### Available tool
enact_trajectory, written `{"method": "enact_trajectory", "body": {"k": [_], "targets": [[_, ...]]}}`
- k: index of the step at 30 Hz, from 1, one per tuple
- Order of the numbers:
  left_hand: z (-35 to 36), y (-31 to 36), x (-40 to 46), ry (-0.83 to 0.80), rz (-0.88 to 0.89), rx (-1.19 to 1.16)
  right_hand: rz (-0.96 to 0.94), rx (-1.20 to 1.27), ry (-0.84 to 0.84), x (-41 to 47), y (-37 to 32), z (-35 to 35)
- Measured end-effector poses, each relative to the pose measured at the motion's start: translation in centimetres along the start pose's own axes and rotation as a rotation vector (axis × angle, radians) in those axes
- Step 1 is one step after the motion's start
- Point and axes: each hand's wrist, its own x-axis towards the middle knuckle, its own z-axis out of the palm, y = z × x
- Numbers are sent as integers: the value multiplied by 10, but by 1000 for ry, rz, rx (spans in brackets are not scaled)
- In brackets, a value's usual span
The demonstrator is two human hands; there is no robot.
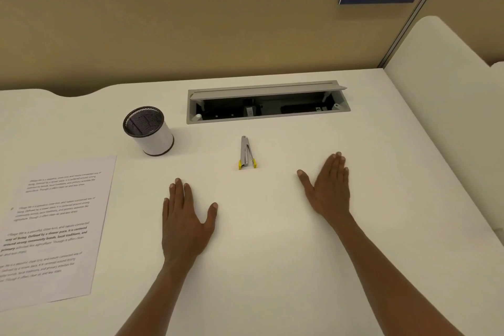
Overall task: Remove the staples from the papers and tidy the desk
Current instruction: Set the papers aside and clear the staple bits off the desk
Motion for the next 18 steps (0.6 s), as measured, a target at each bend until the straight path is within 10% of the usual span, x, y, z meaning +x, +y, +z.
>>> {"method": "enact_trajectory", "body": {"k": [18], "targets": [[-3, 2, 0, -21, -13, -4, -351, 175, -139, 7, 19, -33]]}}
